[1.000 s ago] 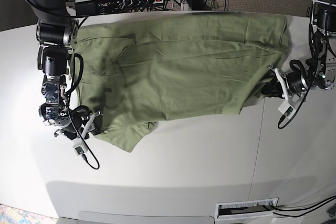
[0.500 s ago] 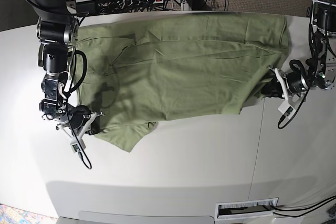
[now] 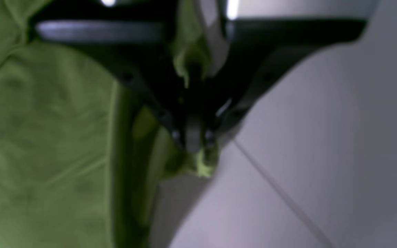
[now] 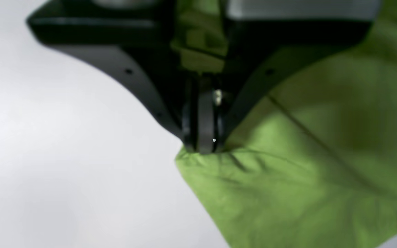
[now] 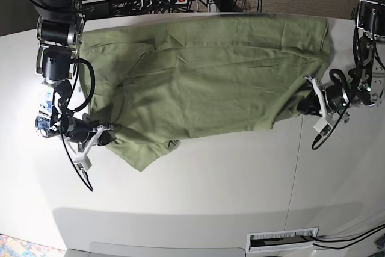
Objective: Fold the T-shirt properly
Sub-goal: 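Grasp the hem corner with the right gripper, then lift the hem with both grippers toward the collar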
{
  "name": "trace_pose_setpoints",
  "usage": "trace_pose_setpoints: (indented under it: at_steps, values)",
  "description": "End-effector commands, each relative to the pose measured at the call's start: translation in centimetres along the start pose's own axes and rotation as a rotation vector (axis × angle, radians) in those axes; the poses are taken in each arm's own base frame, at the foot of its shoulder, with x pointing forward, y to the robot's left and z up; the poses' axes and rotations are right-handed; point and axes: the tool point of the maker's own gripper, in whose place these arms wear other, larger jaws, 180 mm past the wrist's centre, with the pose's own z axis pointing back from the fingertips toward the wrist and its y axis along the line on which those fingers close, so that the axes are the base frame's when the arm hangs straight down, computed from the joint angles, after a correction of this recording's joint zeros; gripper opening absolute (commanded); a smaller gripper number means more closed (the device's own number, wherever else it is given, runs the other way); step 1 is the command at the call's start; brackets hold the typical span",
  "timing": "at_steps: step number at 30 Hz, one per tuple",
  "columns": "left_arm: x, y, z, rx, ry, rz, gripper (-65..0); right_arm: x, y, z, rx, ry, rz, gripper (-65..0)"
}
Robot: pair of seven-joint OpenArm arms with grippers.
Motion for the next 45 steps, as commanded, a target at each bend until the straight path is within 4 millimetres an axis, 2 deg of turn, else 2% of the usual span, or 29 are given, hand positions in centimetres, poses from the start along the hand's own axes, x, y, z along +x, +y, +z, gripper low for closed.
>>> trace_pose_setpoints:
  at_steps: [1,5,8,13,18,22,25,31,37,42,45]
  values:
    - [2.3,0.9,1.2,0.02,-0.053,-0.04,-65.0,2.6,-0.7,1.5,-0.006,-0.057,0.012,-65.0]
    - [4.2,0.5,2.4,0.014,-0.084,-0.099,-65.0,3.6,0.2,2.8,0.052,-0.061,0.002,-65.0]
    - [4.6,-0.3,3.2,-0.003,-0.082,-0.125,-65.0,4.1,1.0,3.7,0.101,-0.06,-0.005,-65.0]
    - [3.6,-2.2,3.5,-0.036,-0.038,-0.163,-65.0,4.1,2.1,5.2,0.159,-0.016,0.009,-65.0]
    - [1.6,-4.6,4.0,-0.082,0.003,-0.186,-65.0,3.9,3.2,6.6,0.193,0.03,0.054,-65.0]
    - [-0.1,-5.7,4.7,-0.103,0.052,-0.204,-65.0,3.3,2.3,7.7,0.161,0.042,0.081,-65.0]
    - [-1.8,-5.9,5.3,-0.104,0.121,-0.226,-65.0,2.4,1.5,8.2,0.147,0.06,0.075,-65.0]
    - [-3.4,-6.0,6.0,-0.11,0.187,-0.235,-65.0,0.8,-0.1,9.8,0.148,0.071,0.046,-65.0]
    - [-5.1,-5.6,6.8,-0.103,0.268,-0.241,-65.0,0.2,-0.7,11.2,0.168,0.062,0.025,-65.0]
    - [-5.6,-4.7,7.6,-0.086,0.31,-0.26,-65.0,0.3,-0.2,11.3,0.198,0.044,0.012,-65.0]
    - [-5.6,-4.2,8.1,-0.077,0.324,-0.272,-65.0,1.7,0.0,11.2,0.211,-0.033,0.001,-65.0]
